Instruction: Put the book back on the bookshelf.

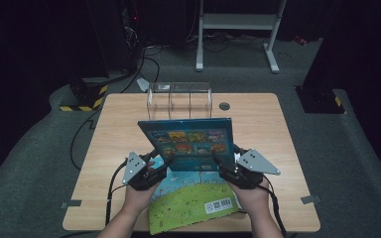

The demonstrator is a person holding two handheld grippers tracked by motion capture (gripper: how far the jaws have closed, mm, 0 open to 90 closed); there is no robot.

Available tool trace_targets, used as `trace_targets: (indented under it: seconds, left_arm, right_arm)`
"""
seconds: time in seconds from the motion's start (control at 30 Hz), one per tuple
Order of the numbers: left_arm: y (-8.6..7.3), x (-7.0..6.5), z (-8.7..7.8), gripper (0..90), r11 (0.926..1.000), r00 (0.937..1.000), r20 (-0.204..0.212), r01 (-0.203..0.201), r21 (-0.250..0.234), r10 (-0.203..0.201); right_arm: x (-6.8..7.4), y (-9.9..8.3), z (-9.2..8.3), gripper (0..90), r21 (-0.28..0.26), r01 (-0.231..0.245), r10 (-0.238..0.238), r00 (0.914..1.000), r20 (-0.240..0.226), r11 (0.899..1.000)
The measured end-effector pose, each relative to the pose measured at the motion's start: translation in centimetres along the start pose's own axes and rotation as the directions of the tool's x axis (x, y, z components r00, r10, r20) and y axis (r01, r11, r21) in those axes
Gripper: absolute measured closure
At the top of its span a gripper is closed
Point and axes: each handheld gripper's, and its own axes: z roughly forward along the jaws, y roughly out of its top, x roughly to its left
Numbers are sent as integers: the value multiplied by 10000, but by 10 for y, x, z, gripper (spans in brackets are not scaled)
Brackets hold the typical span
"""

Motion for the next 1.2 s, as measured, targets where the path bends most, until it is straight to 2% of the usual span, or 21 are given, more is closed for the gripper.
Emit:
trace_targets:
  seconds: [0.27, 0.43, 0.57, 0.7, 0.87, 1.2]
  left_arm:
    - [1, 0, 1, 454, 9999, 10000, -33, 23, 101, -23]
    - [3, 0, 6, 437, 9998, 9999, -48, 91, 160, -90]
    - [4, 0, 10, 436, 9998, 9999, 111, 126, 137, -127]
    - [5, 0, 13, 435, 9997, 9996, 159, 219, 111, -220]
    - [5, 0, 14, 431, 9995, 9994, 158, 310, 58, -311]
    - [3, 1, 15, 415, 9992, 9992, 53, 405, 66, -405]
  right_arm:
    - [-2, -2, -5, 479, -174, -103, 98, 9996, -275, 9998]
    - [-5, -3, -9, 536, -306, 99, -109, 9993, -357, 9995]
    - [-10, -3, -14, 584, -236, 121, -137, 9975, -694, 9996]
    - [-13, -3, -18, 617, -286, 213, -233, 9971, -722, 9994]
    - [-12, -5, -21, 653, -390, 370, -399, 9962, -780, 9986]
    - [-12, -5, -26, 718, -437, 612, -663, 9896, -1280, 9972]
